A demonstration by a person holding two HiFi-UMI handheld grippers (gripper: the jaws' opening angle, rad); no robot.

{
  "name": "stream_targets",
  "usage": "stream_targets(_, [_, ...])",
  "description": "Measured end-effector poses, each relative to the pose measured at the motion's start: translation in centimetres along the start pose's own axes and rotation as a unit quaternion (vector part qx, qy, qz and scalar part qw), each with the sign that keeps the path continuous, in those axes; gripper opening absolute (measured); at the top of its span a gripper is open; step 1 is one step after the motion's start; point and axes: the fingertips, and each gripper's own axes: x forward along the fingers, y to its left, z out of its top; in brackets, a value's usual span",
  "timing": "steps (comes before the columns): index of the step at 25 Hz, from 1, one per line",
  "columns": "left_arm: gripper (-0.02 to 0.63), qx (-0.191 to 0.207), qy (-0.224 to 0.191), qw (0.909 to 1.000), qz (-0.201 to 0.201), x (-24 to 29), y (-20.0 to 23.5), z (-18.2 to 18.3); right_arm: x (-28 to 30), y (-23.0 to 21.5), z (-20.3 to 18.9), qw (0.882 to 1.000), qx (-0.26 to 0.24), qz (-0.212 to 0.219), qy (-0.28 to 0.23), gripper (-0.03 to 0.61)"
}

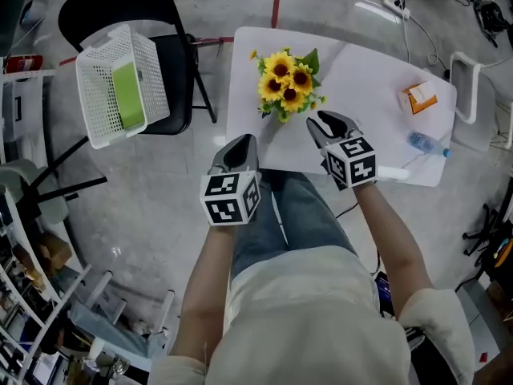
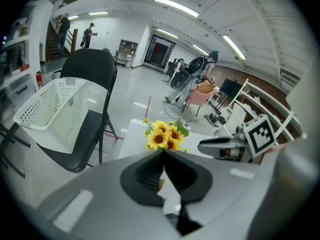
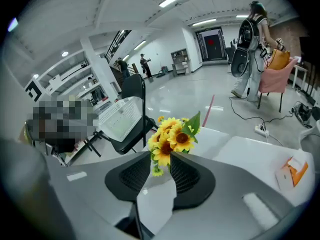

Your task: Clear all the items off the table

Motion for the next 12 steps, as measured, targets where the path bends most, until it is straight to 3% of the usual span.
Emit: stream_targets(12, [0.009,0.004,0.032,0.9994,-0.014,6.4,2.5,-3.7,7.1,-3.0,-2.0,0.999,-0.051,0.007,0.018,0.263])
